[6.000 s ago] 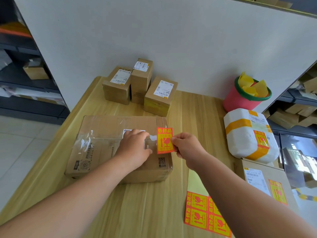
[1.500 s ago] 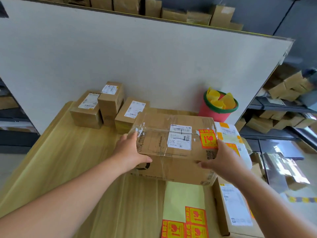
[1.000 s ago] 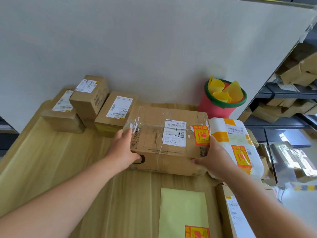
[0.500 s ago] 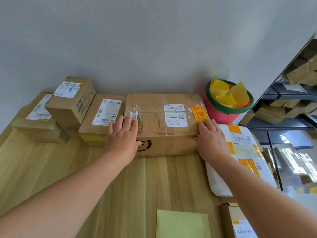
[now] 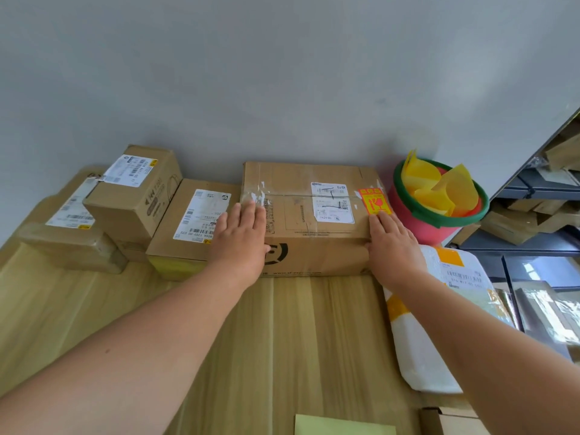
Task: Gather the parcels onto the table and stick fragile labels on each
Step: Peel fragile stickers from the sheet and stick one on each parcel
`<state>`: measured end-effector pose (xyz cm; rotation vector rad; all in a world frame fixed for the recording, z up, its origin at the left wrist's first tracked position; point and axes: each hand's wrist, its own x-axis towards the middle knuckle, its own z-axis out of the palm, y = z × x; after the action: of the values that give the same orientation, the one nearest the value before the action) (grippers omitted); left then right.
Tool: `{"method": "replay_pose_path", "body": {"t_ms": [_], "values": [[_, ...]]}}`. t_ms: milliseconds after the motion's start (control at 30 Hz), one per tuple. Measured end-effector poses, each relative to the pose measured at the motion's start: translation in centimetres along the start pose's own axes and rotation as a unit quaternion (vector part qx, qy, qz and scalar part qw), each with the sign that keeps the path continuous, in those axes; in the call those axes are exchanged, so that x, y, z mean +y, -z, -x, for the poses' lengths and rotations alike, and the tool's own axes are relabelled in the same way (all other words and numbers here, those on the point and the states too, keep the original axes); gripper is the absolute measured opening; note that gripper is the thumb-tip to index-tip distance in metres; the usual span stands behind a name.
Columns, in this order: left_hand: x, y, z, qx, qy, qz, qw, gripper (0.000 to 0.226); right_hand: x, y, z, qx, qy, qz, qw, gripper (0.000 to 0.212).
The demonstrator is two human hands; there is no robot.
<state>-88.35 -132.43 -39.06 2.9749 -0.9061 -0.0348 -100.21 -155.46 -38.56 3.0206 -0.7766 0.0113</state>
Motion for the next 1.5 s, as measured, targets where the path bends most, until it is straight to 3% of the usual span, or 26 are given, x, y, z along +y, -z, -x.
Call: {"method": "replay_pose_path", "body": {"t_ms": [300,433,600,767,867,1033,1133,1233,1433,1500], "values": [[-1.4,0.8,1.6,0.014,0.013,0.085,0.996,0.075,-3.2,1.8,1.5,-0.004,-0.033,-0.035,0.999,0.063],[-4.2,0.4,4.6,0.072,0.04,0.136,0.987,0.071,-8.9,3.0,4.9,0.018,0.07,-0.11,0.991,0.064],[-8.8,-0.1,7.0,0.097,0.121,0.173,0.973,0.069,-17.0,2.5,9.0,0.019,0.17,-0.241,0.955,0.056],[-12.1,-0.6,8.0,0.062,0.218,0.235,0.945,0.07,-22.0,0.4,9.5,-0.087,0.081,-0.313,0.942,0.059],[-13.3,-0.6,7.9,-0.034,0.256,0.331,0.908,0.075,-23.5,0.3,8.5,-0.162,0.003,-0.335,0.928,0.068],[-14.4,-1.2,7.2,-0.11,0.257,0.482,0.83,0.073,-24.6,0.9,6.9,-0.258,-0.116,-0.477,0.832,0.076],[-14.5,-1.2,7.7,-0.11,0.258,0.521,0.806,0.071,-24.3,1.0,6.7,-0.273,-0.127,-0.509,0.807,0.069],[-14.3,-1.4,9.5,-0.104,0.255,0.532,0.801,0.068,-23.6,0.8,8.0,-0.272,-0.112,-0.511,0.808,0.046],[-12.8,-1.0,14.9,-0.087,0.279,0.508,0.81,0.043,-21.4,0.1,12.7,-0.271,-0.091,-0.491,0.823,0.041],[-12.2,-0.5,16.7,-0.09,0.288,0.486,0.82,0.047,-20.6,-0.1,14.6,-0.273,-0.083,-0.48,0.829,0.039]]}}
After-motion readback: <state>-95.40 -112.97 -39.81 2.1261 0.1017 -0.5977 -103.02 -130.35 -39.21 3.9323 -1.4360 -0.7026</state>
